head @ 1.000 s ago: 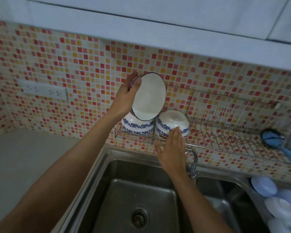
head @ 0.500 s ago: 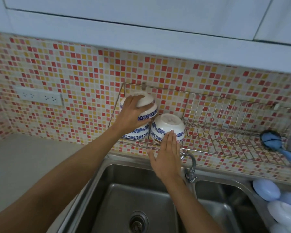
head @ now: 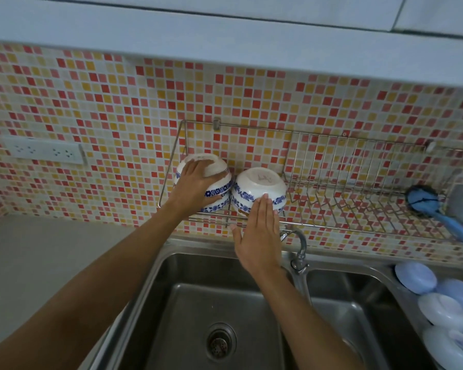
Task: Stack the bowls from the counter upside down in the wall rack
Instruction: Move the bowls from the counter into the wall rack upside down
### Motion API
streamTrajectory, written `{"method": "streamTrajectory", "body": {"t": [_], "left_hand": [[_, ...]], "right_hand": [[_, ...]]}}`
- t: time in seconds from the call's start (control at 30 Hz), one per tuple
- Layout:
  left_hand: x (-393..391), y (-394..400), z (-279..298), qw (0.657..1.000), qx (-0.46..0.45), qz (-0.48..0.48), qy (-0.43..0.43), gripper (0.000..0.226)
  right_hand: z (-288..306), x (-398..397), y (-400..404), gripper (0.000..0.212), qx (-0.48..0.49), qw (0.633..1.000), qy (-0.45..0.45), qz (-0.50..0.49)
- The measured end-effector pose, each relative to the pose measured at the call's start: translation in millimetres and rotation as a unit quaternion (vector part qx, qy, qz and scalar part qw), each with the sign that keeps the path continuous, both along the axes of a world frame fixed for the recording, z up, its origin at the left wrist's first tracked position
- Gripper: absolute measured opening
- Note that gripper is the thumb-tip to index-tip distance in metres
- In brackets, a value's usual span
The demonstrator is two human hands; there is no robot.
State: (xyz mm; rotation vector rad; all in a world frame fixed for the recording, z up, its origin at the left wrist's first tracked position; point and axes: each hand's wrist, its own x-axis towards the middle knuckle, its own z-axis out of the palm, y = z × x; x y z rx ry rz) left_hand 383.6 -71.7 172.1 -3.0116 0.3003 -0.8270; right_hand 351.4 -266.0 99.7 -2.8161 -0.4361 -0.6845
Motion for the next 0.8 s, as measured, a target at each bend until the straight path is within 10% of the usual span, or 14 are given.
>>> {"method": "streamTrajectory", "body": {"t": [0.8], "left_hand": [[-10.5, 3.3, -27.4, 0.986, -0.167, -0.011, -0.004, 0.074]], "right_hand": [[0.2, -0.9, -0.3, 0.079, 0.017, 1.000, 0.019, 0.004]]}}
